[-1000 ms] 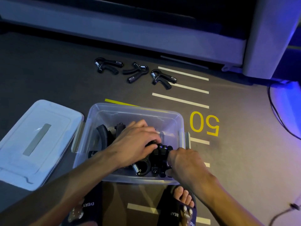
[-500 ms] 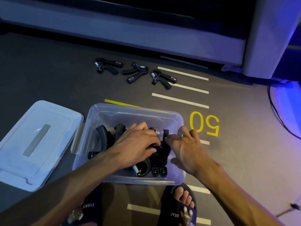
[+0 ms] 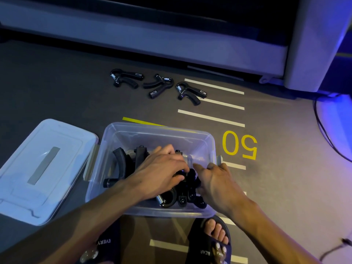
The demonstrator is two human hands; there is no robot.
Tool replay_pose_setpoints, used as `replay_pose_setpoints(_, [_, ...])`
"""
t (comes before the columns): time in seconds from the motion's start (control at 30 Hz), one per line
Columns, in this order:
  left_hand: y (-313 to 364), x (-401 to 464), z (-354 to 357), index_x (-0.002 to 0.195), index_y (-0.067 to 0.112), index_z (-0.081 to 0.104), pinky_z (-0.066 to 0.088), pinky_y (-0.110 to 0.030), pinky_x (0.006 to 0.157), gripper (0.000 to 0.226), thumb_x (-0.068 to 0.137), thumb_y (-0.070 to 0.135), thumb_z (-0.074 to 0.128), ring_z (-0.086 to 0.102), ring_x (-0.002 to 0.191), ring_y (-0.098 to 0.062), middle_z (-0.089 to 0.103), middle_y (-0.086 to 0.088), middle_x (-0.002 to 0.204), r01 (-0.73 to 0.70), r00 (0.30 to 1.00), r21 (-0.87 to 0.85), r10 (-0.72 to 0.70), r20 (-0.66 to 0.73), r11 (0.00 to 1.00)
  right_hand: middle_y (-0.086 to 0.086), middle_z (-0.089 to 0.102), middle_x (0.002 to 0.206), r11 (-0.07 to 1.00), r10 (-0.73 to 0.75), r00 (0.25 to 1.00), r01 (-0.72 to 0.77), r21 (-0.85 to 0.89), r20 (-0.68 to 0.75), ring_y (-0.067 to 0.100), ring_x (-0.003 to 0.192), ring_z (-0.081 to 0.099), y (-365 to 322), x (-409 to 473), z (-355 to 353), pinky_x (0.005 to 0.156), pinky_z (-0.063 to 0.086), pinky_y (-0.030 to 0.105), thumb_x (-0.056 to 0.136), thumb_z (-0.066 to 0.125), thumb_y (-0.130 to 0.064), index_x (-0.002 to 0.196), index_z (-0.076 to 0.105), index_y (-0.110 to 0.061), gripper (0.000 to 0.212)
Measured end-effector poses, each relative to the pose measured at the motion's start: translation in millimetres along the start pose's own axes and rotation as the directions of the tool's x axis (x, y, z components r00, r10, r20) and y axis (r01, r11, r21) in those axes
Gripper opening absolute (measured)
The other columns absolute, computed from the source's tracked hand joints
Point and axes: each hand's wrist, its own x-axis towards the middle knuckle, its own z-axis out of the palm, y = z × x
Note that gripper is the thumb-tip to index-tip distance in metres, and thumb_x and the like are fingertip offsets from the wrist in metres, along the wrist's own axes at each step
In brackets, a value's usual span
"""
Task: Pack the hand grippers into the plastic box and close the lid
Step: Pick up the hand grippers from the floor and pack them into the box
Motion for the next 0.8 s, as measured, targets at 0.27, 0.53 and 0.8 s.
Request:
replay_pose_setpoints(0.27, [9.6, 12.9, 5.4, 0.102, 0.028, 0.065, 0.025, -0.034, 0.079, 0.025, 0.088, 0.049, 0.062, 0.038, 0.104, -0.018, 0.061, 0.015, 0.102, -0.099, 0.995, 0.197, 0.095, 0.029, 0.975, 0.003, 0.064, 0.106, 1.0, 0.008, 1.0, -0.008, 0.027, -0.003, 0.023, 0.113, 0.05, -0.8, 2.3, -1.5, 0.082, 0.026, 0.035, 0.085, 0.065, -0.032, 0.123, 0.047, -0.027, 0.042])
replay_pose_setpoints(0.53, [13.6, 17.4, 10.2, 0.102, 0.025, 0.071, 0.024, -0.039, 0.077, 0.032, 0.093, 0.052, 0.056, 0.037, 0.104, -0.022, 0.062, 0.01, 0.097, -0.119, 0.99, 0.287, 0.089, 0.113, 0.95, 0.003, 0.05, 0.135, 0.996, -0.064, 0.997, 0.061, -0.067, -0.049, 0.035, 0.137, 0.035, 5.8, 0.5, -13.3, 0.101, 0.033, 0.046, 0.075, 0.075, -0.032, 0.116, 0.065, -0.034, 0.042])
replay_pose_setpoints(0.8, [26.7, 12.8, 15.9, 0.106, 0.024, 0.069, 0.011, -0.037, 0.074, 0.028, 0.093, 0.047, 0.059, 0.034, 0.109, -0.022, 0.064, 0.007, 0.099, -0.056, 0.994, 0.3, 0.025, 0.105, 0.952, -0.005, 0.058, 0.133, 0.994, -0.084, 0.992, 0.091, -0.067, 0.098, 0.021, 0.152, 0.005, 12.3, 5.8, -12.8, 0.116, 0.009, 0.049, 0.086, 0.066, -0.042, 0.132, 0.045, -0.031, 0.052])
